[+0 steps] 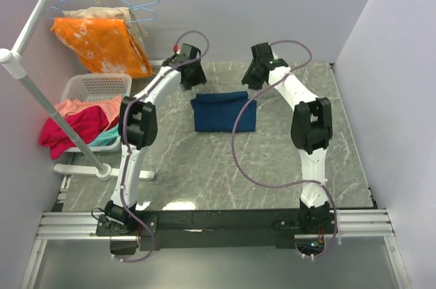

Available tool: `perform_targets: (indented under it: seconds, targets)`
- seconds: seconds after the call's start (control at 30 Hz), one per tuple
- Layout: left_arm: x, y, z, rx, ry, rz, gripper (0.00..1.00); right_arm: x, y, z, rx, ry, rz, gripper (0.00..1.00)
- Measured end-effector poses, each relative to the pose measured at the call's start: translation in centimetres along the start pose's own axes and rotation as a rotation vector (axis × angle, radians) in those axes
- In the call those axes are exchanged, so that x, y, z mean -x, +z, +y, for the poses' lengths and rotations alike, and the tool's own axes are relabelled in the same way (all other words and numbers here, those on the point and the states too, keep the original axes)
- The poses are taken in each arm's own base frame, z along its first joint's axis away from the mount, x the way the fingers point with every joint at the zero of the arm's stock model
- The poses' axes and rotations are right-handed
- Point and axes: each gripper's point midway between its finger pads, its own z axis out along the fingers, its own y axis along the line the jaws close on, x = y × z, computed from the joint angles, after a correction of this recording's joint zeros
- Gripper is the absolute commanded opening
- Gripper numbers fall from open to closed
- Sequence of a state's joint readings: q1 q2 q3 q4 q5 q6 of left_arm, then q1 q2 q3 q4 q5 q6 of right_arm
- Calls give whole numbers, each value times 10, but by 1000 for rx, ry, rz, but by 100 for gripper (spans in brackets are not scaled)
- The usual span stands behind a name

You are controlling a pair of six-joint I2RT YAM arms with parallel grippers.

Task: Fold and stack the t-shirts
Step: Fold the tshirt

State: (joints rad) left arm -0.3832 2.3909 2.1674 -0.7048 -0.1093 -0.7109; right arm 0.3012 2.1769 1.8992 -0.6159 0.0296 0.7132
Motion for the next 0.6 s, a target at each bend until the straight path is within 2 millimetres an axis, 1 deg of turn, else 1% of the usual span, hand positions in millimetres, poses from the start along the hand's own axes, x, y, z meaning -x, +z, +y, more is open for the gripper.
perform_targets:
  seconds: [0.07, 0.13, 0.23, 0.3, 0.37, 0.43, 0.53, 0.6]
  targets:
    - [25, -6, -7, -44, -14, -55, 68, 20, -3, 11, 26, 7, -38, 40]
    - [47, -12, -13, -87, -26, -115, 68, 40, -9, 19, 52, 13, -79, 40]
    - [65, -19, -13, -113, -38, -156, 66, 53, -17, 18, 58, 18, -108, 40]
    - [68, -24, -14, -125, -40, -161, 63, 54, -19, 14, 54, 12, -112, 40]
    - [65, -27, -16, -137, -31, -148, 61, 46, -21, 4, 37, 4, -96, 39]
    - [54, -31, -15, -140, -8, -119, 59, 34, -23, -7, 16, -11, -68, 38]
    - [31, -35, -12, -131, 36, -66, 59, 12, -23, -19, -17, -48, -19, 38]
    - [10, -39, -8, -114, 75, -25, 58, -10, -24, -26, -37, -80, 17, 38]
